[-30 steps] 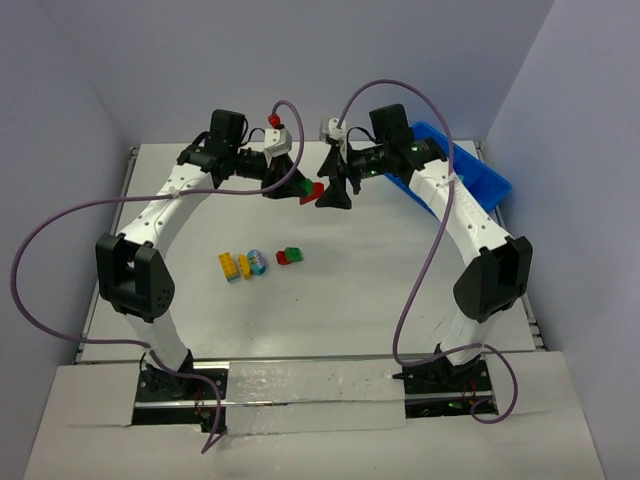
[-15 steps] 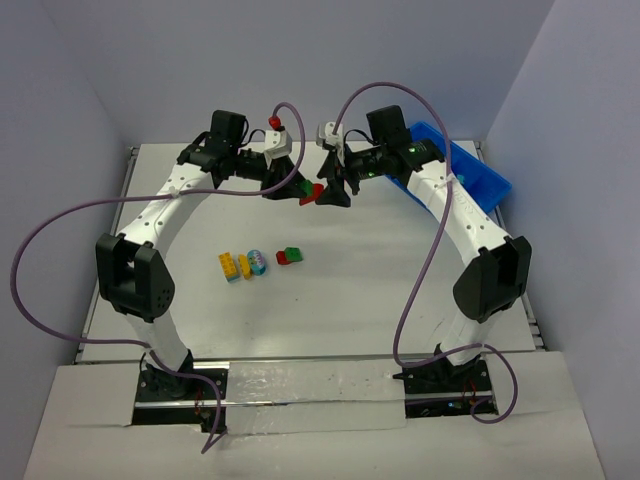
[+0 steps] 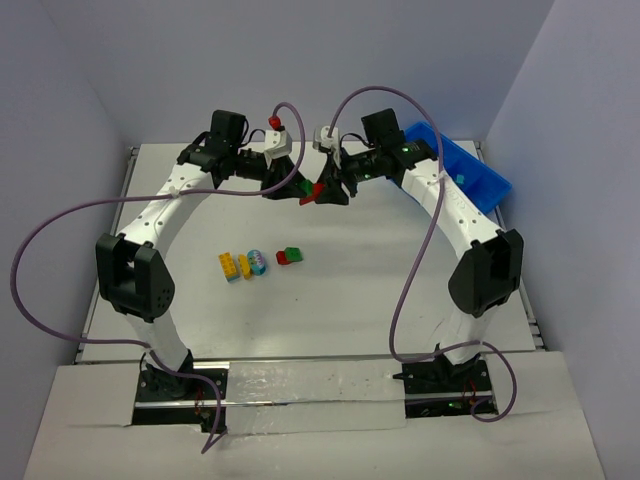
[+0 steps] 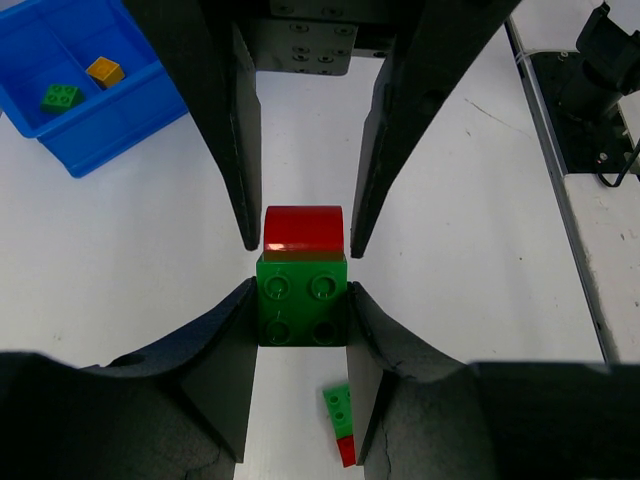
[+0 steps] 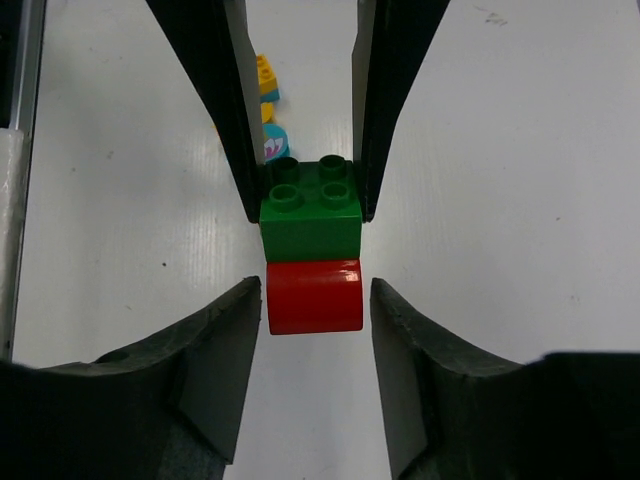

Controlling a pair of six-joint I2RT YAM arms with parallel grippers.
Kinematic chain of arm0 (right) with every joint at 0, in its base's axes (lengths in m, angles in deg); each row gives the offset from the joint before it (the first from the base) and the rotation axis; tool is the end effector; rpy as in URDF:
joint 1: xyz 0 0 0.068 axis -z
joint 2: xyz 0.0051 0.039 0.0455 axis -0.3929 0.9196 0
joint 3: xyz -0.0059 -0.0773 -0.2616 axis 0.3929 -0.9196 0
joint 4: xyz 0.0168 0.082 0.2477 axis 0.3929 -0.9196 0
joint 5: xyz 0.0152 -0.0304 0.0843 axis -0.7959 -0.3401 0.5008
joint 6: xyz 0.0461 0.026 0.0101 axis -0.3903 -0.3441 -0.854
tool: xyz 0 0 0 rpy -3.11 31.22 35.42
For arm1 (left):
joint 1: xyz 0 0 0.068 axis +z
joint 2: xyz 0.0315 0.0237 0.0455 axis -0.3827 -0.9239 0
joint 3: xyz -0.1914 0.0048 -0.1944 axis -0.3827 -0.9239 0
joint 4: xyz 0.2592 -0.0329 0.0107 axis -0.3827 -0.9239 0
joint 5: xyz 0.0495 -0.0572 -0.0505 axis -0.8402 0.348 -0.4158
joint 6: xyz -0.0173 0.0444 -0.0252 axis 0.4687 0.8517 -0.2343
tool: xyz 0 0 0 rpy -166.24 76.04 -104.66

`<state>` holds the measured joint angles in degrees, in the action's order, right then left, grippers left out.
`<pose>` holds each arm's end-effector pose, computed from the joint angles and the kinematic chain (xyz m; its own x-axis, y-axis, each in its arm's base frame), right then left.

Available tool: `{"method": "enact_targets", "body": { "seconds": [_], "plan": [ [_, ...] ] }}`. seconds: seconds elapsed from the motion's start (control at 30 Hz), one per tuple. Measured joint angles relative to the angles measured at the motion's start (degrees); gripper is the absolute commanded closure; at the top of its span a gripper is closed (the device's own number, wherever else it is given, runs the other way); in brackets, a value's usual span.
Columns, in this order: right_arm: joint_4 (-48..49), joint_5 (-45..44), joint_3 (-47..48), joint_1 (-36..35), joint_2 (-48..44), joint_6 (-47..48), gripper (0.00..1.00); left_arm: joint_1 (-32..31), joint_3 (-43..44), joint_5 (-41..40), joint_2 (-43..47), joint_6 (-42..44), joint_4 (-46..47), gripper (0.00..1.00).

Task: Sort the legos into containers by color

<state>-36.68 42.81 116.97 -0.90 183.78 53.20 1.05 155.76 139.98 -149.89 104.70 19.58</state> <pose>0.3437 0.1840 0.3599 0.0594 -0.4276 -0.9020 -0.9947 0.0507 -0.0895 0.3559 -0.1745 0.3505 -0.0019 0.2726 -0.9621 0.9996 -0.0271 -0.0096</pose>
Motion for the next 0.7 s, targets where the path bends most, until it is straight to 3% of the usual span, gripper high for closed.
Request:
{"method": "enact_targets", "body": {
  "seconds": [0.27,0.37,0.7],
  "plan": [
    [-0.28,-0.66,0.00,0.00,0.49,-1.85,0.93,-0.09,0.00,-0.06,0.02,-0.26,0.42,1.00],
    [-0.28,-0.94,0.00,-0.02,0.49,-2.35,1.00,-0.09,0.00,-0.15,0.03,-0.50,0.64,1.00],
    [0.16,-3.71,-4.50,0.35,-1.61,-0.81,1.00,2.71,-0.47,1.03,0.23,-7.97,7.38,1.00]
  ]
}}
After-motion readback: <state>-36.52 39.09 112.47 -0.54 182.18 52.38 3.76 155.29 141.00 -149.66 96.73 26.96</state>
